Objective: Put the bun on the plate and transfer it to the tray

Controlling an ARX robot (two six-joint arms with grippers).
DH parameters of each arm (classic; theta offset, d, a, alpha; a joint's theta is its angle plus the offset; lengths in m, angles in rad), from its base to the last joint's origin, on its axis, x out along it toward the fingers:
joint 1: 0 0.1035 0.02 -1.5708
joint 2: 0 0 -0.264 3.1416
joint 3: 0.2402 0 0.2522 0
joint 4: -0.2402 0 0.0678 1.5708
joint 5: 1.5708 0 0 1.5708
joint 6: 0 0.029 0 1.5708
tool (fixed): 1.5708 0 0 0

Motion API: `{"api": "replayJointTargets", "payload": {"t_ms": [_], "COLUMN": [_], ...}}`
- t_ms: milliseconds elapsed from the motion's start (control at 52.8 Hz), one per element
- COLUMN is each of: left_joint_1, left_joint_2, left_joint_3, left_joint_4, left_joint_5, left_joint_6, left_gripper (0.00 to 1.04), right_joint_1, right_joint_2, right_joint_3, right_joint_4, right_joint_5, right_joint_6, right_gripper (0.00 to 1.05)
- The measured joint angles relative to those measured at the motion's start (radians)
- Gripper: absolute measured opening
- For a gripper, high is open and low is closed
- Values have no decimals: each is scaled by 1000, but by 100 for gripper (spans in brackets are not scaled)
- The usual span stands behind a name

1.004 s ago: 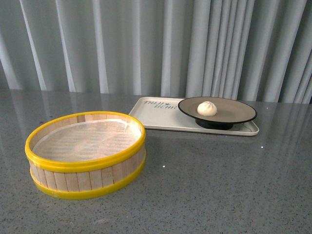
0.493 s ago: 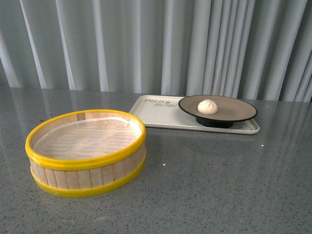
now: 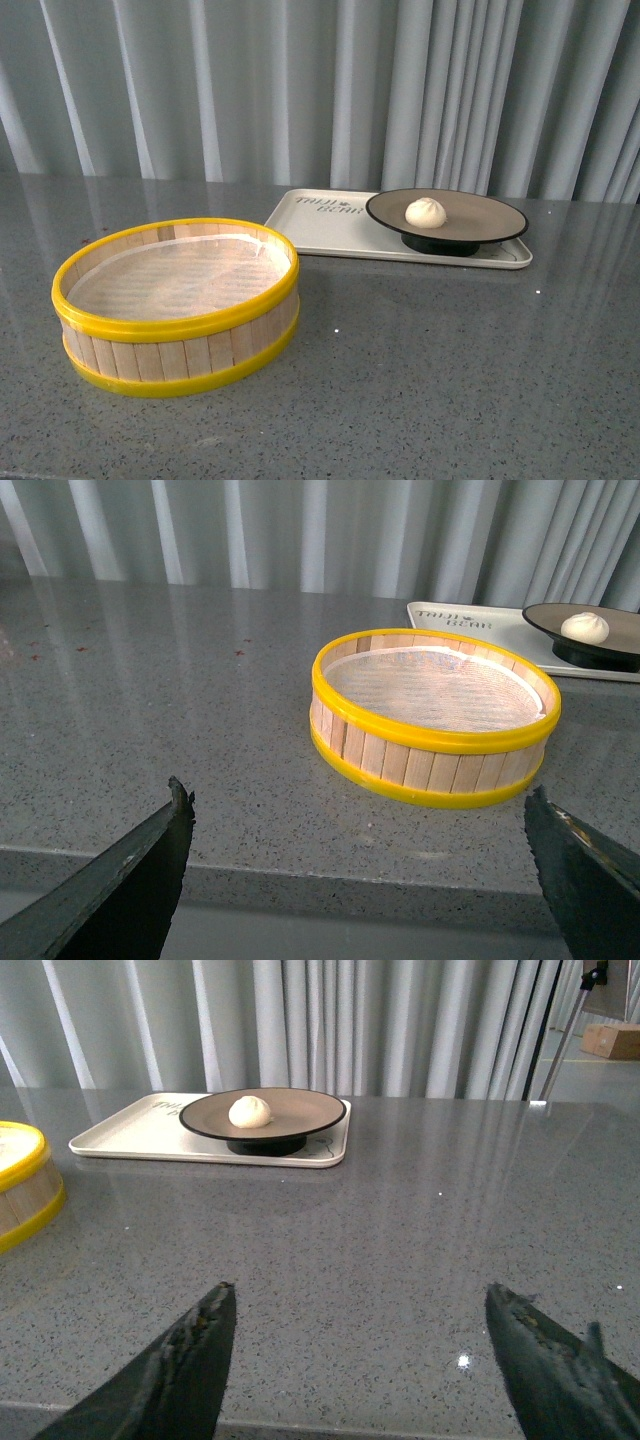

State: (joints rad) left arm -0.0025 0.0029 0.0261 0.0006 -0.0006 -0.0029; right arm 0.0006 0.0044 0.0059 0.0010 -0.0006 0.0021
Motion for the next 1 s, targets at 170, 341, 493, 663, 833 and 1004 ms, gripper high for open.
{"api": "replayJointTargets", "payload": {"t_ms": [170, 341, 493, 663, 833, 1004], "left_joint_1": [0, 0, 0, 0, 0, 0], "left_joint_2": [0, 0, 0, 0, 0, 0], "left_joint_3": [0, 0, 0, 0, 0, 0], "left_joint_4": [0, 0, 0, 0, 0, 0], "left_joint_5": [0, 0, 0, 0, 0, 0], "left_joint_6": [0, 0, 0, 0, 0, 0], "left_gripper": [98, 98, 98, 98, 98, 98], "right_joint_1": [0, 0, 0, 0, 0, 0], "right_joint_2": [0, 0, 0, 0, 0, 0], "right_joint_3": [0, 0, 0, 0, 0, 0], "right_joint_4": [0, 0, 0, 0, 0, 0], "right_joint_5": [0, 0, 0, 0, 0, 0], "right_joint_6": [1, 0, 0, 0, 0, 0], "right_gripper": [97, 96, 96, 96, 96, 96]}}
